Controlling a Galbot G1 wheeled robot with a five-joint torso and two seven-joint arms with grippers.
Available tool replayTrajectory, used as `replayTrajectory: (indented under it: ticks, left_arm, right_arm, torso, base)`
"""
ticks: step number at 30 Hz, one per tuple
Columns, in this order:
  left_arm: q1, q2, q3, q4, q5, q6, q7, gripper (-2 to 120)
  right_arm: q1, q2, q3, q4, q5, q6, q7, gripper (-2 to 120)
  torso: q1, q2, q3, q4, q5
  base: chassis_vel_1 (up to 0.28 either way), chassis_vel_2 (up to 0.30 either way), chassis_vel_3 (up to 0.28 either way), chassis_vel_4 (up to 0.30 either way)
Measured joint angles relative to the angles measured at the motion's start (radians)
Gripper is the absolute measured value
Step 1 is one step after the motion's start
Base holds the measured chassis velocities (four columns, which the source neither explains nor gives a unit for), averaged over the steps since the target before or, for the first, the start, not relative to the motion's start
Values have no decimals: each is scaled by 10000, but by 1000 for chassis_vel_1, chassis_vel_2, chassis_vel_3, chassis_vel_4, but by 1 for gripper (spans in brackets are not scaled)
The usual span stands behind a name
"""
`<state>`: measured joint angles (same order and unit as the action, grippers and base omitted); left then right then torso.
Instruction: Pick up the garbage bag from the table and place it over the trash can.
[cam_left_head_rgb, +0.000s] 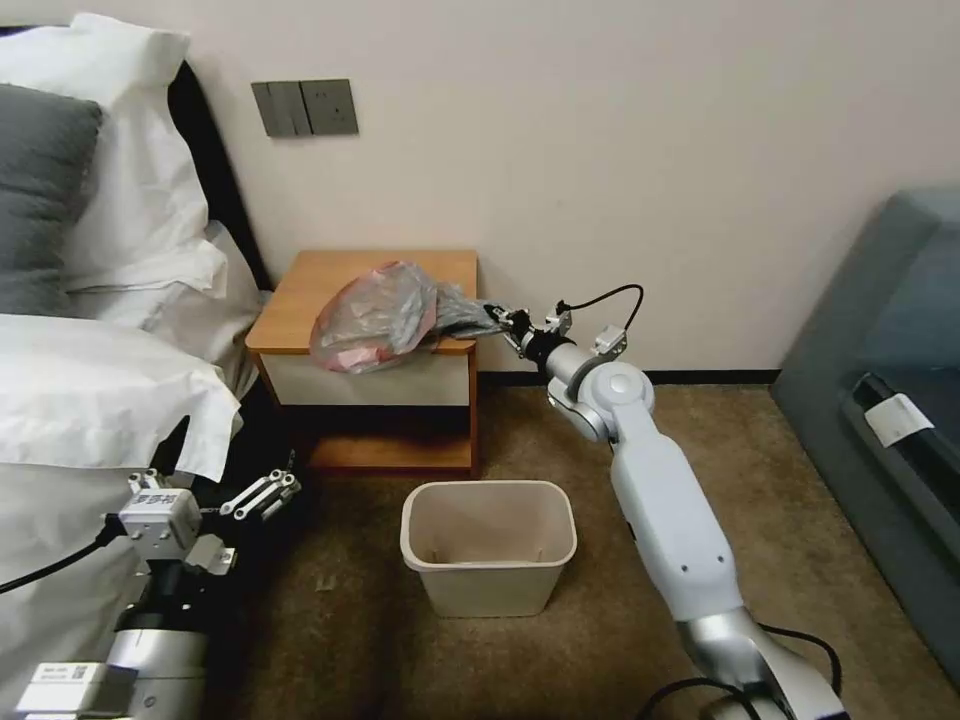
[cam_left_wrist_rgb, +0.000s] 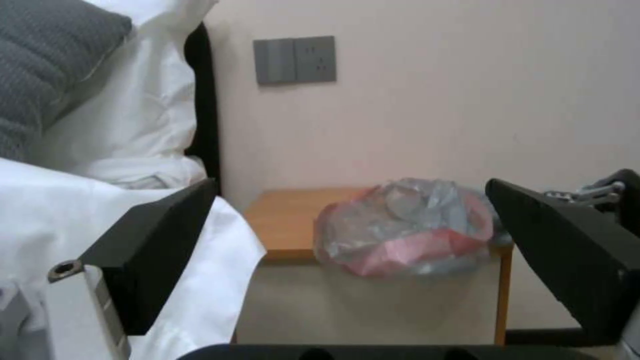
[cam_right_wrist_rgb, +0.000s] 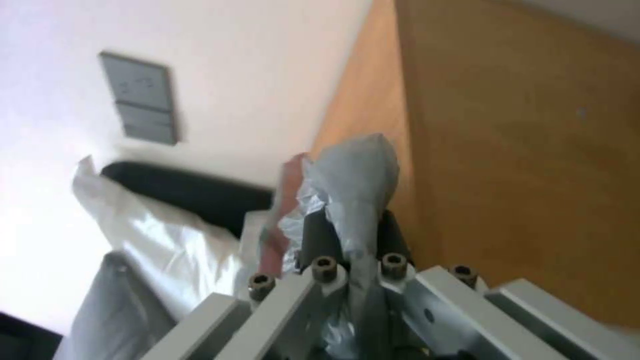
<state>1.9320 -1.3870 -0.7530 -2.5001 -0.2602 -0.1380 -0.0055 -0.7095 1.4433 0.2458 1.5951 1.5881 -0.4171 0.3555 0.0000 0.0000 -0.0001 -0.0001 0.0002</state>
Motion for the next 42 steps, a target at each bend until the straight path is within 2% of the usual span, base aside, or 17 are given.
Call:
replayTrajectory:
  ticks: [3,4,6,13,21,28,34,42]
  left_arm:
    - [-13,-8,107,1,93,-76,18,100]
    - [-13,-8,107,1,93,-76,18,100]
    - [-6,-8,189,0,162,-139,30,100]
    - [24,-4,259,1,219,-201,38,100]
    - [36,55,346,1,253,-301,71,100]
    - [-101,69,487,1,279,-349,80,100]
    - [-162,54,599,1,311,-483,72,100]
    - [-208,6,688,1,319,-509,67,100]
  right_arm:
    - [-719,-470,-198,1297,456,185,610,0]
    - [-719,-470,-198,1297,456,185,610,0]
    - [-1312,-768,-281,2089,474,231,690,0]
    - [-2164,-1127,-297,3062,434,239,701,0]
    - [-4205,-1464,-80,4809,-188,118,500,0]
    - [-5497,-1642,-444,5402,-1634,-23,-267,0]
    - [-6257,-1612,-810,5478,-2422,155,-457,0]
    - [-7116,-1518,-660,5360,-3496,492,-957,0]
  torso:
    - [0,0,0,0,0]
    - [0,0,0,0,0]
    - [0,-1,0,-1,0]
    - [0,0,0,0,-1]
    - [0,0,1,1,-1]
    - [0,-1,0,1,-2]
    - [0,0,0,1,-3]
    - [0,0,1,0,-2]
  base:
    - [0,0,0,0]
    - [0,0,0,0]
    - [0,0,0,0]
    - [0,0,0,0]
    - [0,0,0,0]
    - [0,0,0,0]
    - [0,0,0,0]
    - [0,0,0,0]
